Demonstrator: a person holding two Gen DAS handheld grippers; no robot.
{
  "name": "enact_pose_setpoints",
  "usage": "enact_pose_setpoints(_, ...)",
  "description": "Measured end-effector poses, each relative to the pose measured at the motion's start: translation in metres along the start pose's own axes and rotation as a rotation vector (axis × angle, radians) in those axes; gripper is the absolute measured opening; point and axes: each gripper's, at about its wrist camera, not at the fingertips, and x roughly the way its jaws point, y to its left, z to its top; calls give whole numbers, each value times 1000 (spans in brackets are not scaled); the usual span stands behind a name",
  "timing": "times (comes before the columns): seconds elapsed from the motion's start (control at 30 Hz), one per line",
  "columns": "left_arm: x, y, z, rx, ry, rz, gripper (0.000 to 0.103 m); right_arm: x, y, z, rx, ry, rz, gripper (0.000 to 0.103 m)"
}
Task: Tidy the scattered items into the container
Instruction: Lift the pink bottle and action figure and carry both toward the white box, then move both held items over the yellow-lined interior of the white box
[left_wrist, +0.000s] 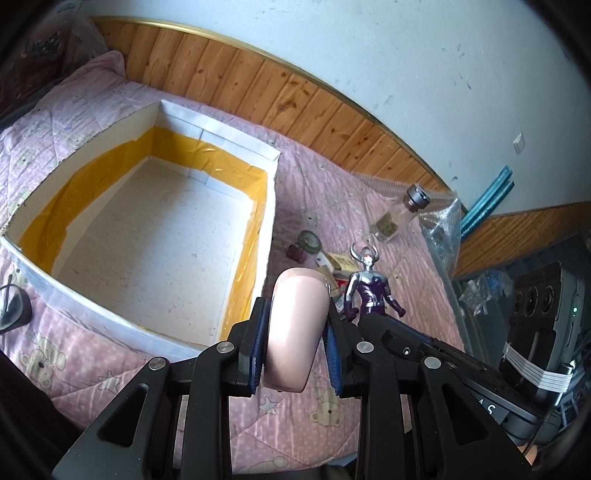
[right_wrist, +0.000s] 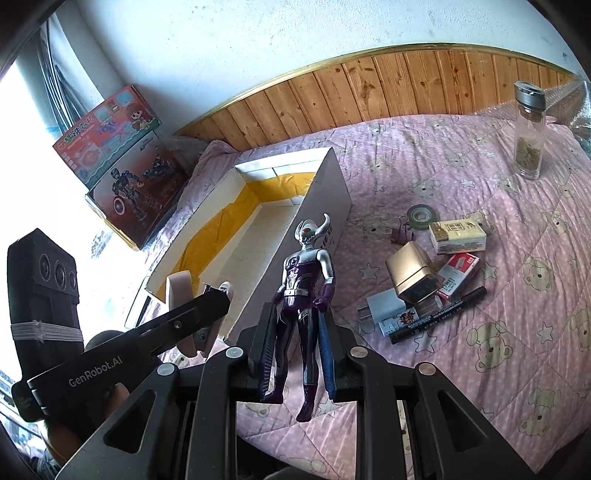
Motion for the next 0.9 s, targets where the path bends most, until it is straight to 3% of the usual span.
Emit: enact_pose_setpoints(0.9, -14, 31, 26, -68, -33, -21, 29, 22, 46, 24, -81, 18, 33, 23)
